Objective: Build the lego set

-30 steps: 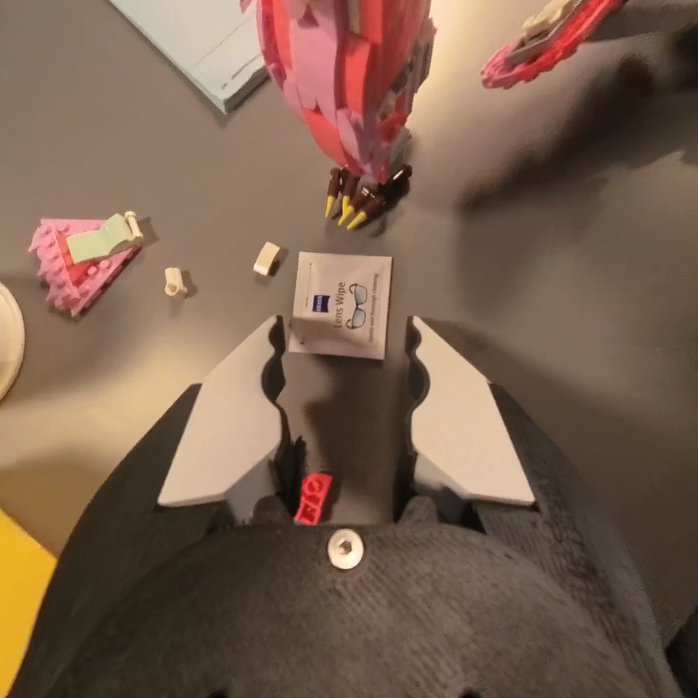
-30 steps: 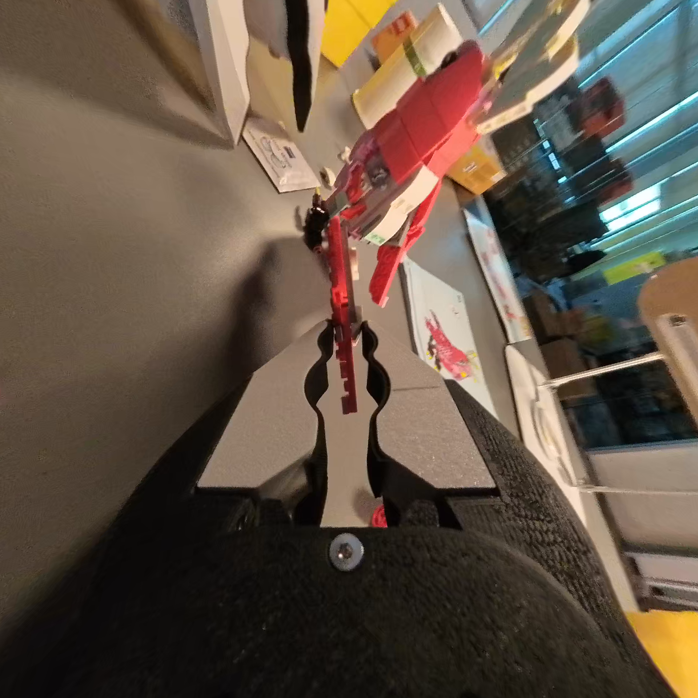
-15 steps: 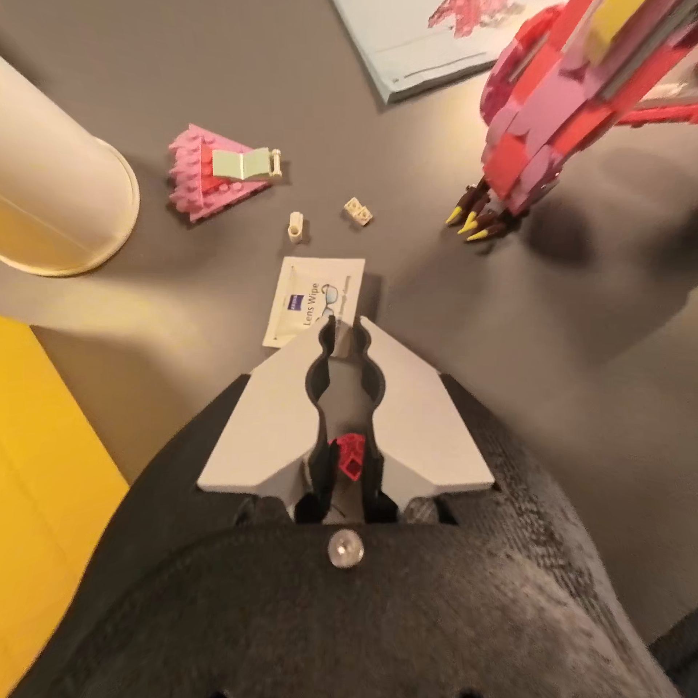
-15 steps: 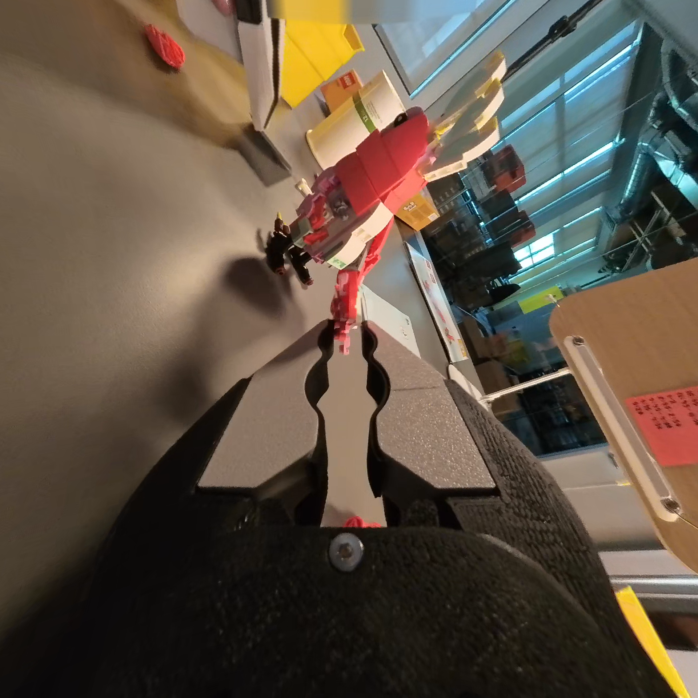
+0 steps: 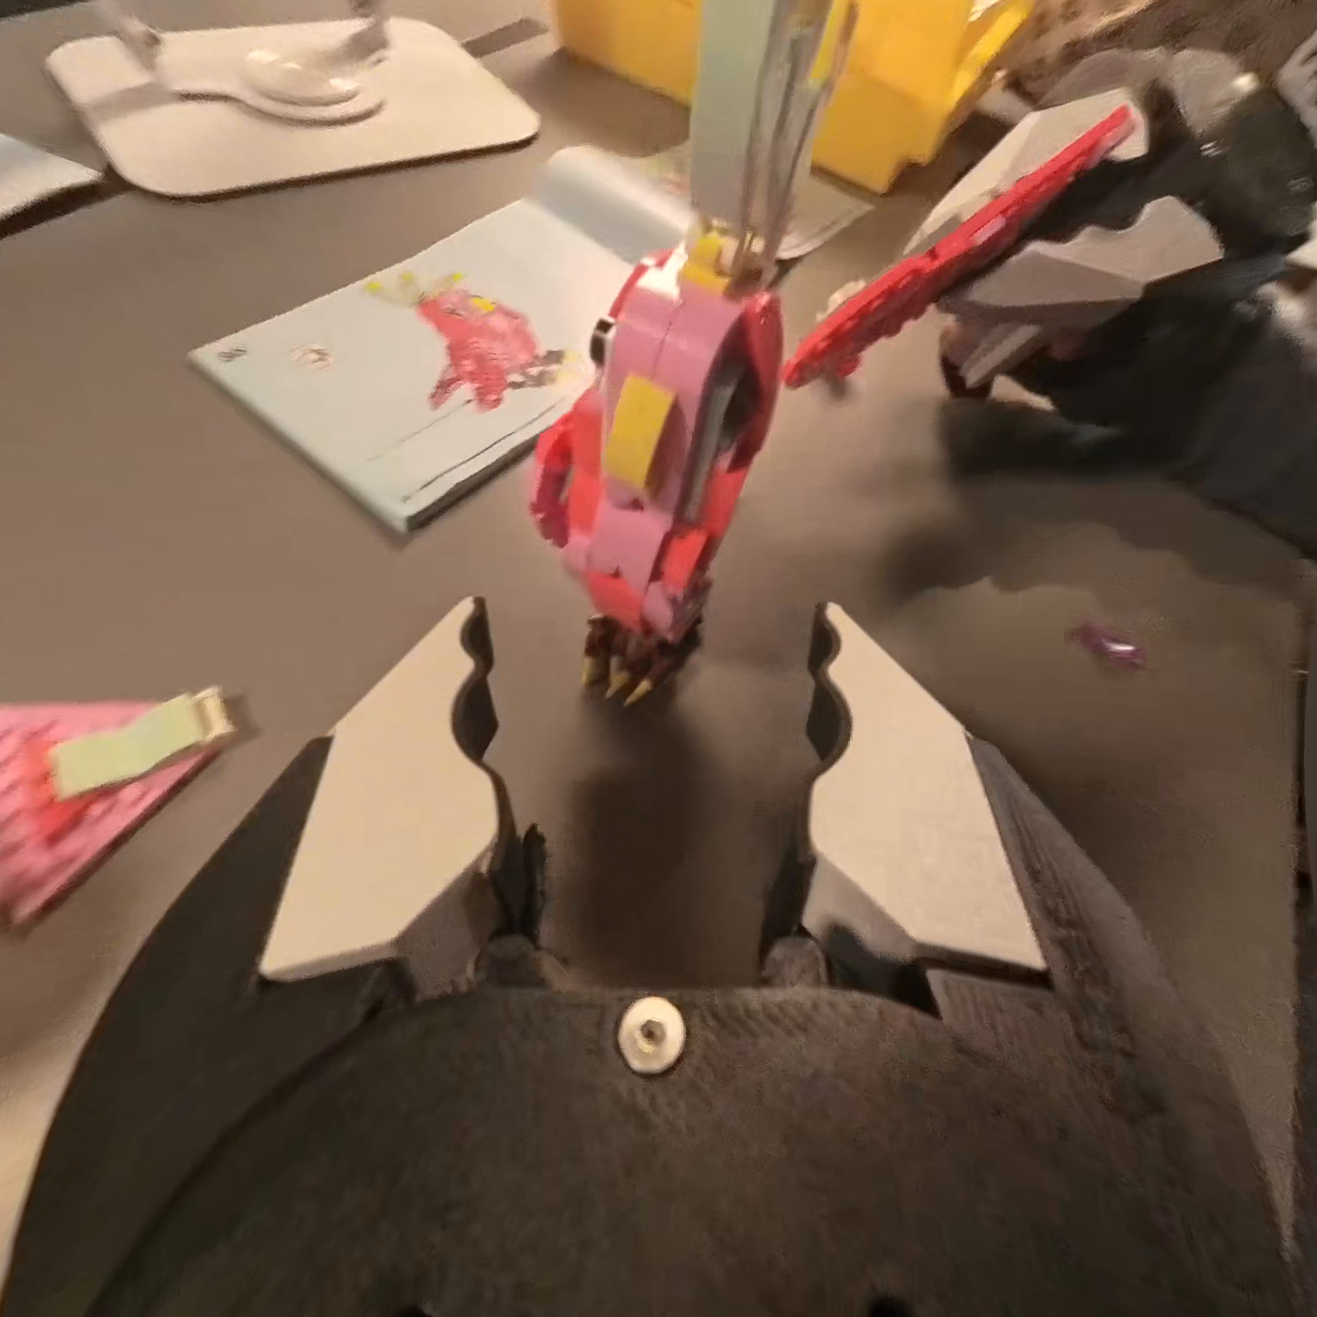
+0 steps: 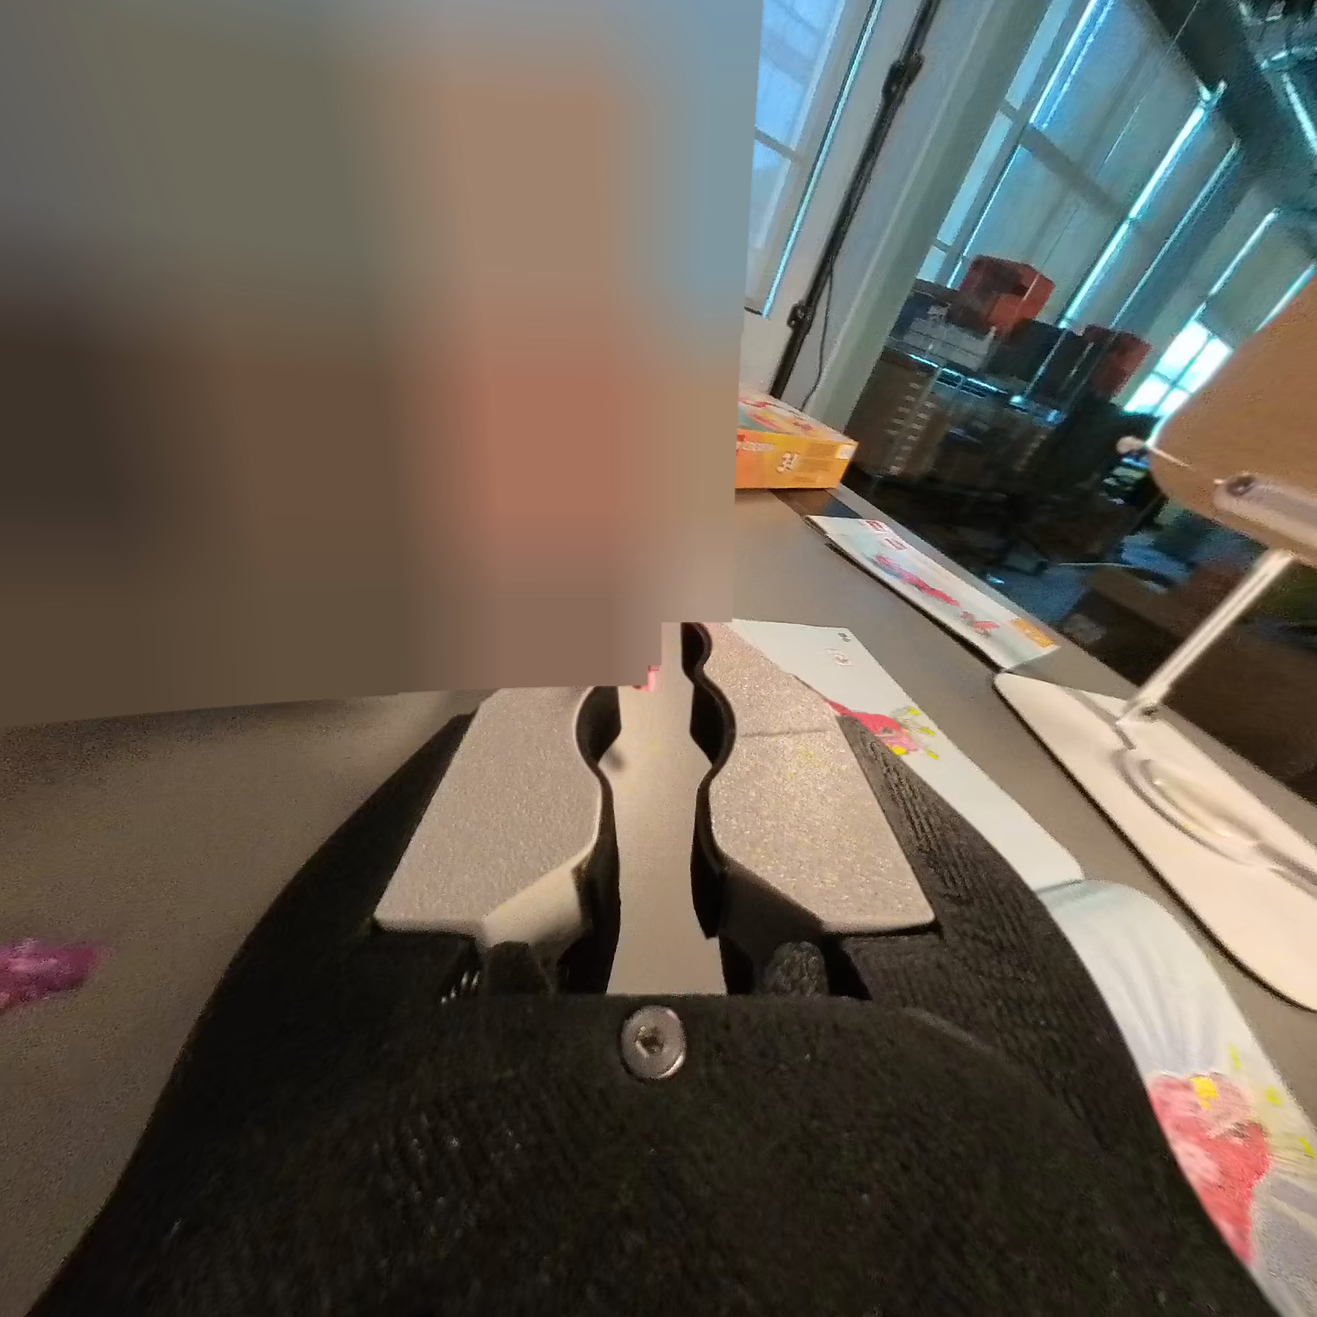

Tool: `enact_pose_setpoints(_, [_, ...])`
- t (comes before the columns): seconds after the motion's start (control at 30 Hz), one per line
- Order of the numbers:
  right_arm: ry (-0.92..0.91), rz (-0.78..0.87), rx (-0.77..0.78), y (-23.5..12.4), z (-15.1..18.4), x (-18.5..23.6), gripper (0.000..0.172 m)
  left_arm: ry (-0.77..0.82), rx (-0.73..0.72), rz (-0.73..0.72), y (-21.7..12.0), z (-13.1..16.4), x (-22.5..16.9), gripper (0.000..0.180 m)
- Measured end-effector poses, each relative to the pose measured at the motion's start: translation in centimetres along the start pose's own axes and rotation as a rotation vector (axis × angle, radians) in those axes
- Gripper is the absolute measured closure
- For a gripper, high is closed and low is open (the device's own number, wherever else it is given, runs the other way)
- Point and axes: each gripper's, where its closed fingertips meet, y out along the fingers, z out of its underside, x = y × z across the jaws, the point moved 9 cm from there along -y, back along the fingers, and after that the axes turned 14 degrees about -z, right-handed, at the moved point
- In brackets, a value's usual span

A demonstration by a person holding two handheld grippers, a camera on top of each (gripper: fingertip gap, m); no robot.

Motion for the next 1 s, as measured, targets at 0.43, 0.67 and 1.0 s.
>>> enact_pose_setpoints(0.43, [0.100, 0.054, -0.068, -1.5, 0.5, -1.4, 0.161, -0.033, 0.132, 0.121, -0.2, 1.8, -3.5, 0.106])
enact_pose_setpoints(0.67, [0.023, 0.091, -0.135, -2.2, -0.4, -1.3, 0.160, 0.008, 0.168, 0.113, -1.2, 1.9, -4.3, 0.120])
enact_pose_setpoints(1.0, [-0.487, 0.381, 0.260, -0.8, 1.1, -0.5, 0.160, -0.077, 0.113, -0.083, -1.1, 1.9, -2.1, 0.103])
